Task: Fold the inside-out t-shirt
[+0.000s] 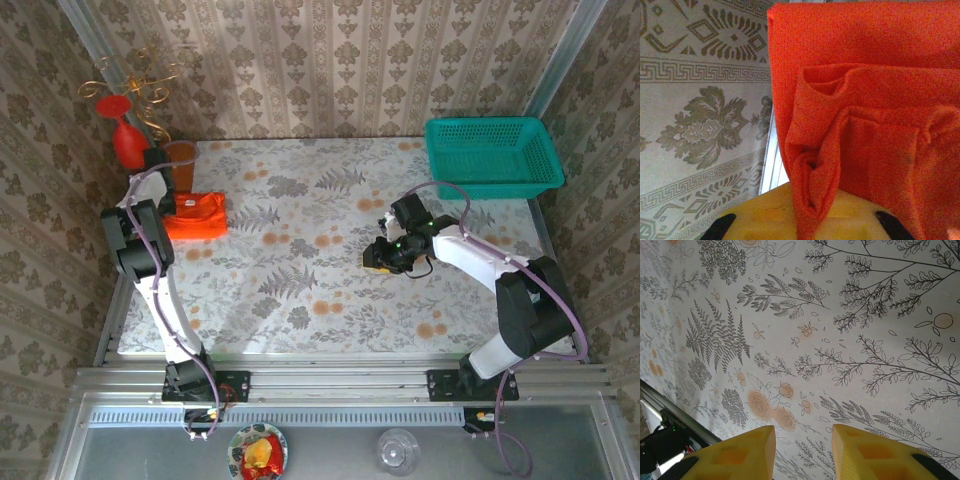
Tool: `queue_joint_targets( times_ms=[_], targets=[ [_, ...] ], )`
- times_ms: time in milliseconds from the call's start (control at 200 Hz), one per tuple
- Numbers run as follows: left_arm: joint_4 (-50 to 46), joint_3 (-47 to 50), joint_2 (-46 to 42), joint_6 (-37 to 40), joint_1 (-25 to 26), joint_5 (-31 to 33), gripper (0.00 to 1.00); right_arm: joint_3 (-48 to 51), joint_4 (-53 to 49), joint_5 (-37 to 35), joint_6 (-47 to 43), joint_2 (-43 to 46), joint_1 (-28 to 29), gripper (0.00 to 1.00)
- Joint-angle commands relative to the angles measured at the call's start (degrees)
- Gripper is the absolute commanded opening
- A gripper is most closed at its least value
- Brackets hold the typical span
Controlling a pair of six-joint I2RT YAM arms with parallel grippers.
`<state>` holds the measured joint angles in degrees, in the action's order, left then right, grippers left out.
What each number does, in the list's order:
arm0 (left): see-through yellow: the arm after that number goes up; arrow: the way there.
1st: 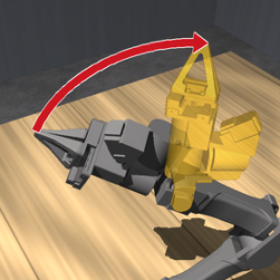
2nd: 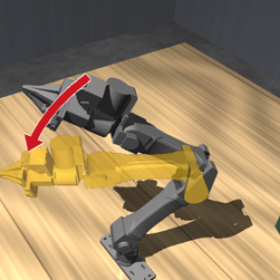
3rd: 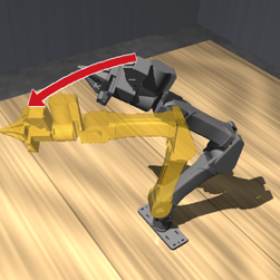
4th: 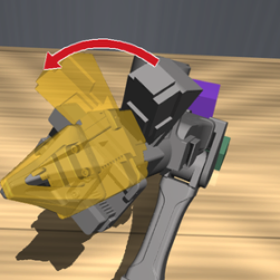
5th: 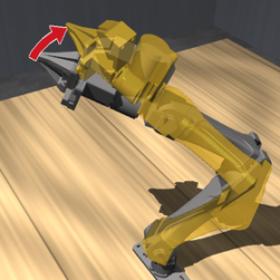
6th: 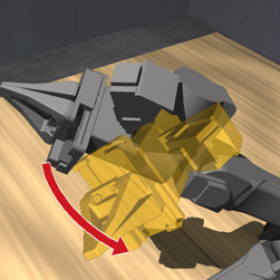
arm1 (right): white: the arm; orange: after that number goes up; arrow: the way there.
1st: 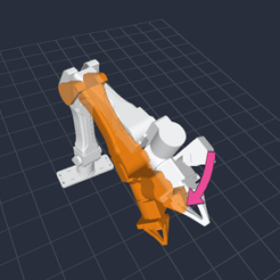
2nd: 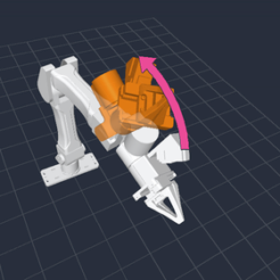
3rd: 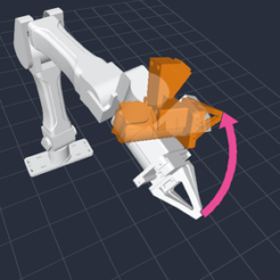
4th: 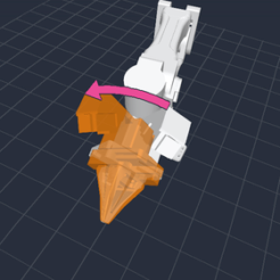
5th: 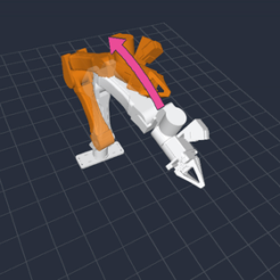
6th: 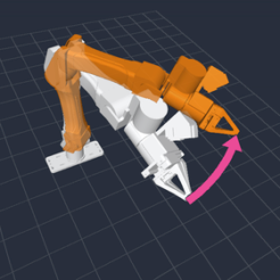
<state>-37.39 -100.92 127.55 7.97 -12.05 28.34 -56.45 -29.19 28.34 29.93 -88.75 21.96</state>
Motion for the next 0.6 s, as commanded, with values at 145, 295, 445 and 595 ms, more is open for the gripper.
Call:
queue_joint_targets(
  times_ms=[145, 295, 445, 595],
  targets=[
    [-0.3, -3.8, -4.4, -1.4, -0.4, 0.2, 0.34, -2.7, -5.1, -1.1, -1.1, 2.9, -0.2, 0.37],
    [-1.1, -4.4, -7.4, -3.0, -0.2, -1.7, 0.4, -3.2, -7.7, -5.3, -2.4, 5.6, -0.2, 0.38],
    [-1.5, -2.7, -13.1, -4.5, 1.0, -6.3, 0.46, -2.8, -8.9, -13.3, -4.2, 7.9, -0.6, 0.47],
    [1.3, 3.1, -20.8, -6.2, 2.8, -11.3, 0.61, -1.2, -7.8, -23.8, -5.3, 10.7, -0.9, 0.64]
  ],
)
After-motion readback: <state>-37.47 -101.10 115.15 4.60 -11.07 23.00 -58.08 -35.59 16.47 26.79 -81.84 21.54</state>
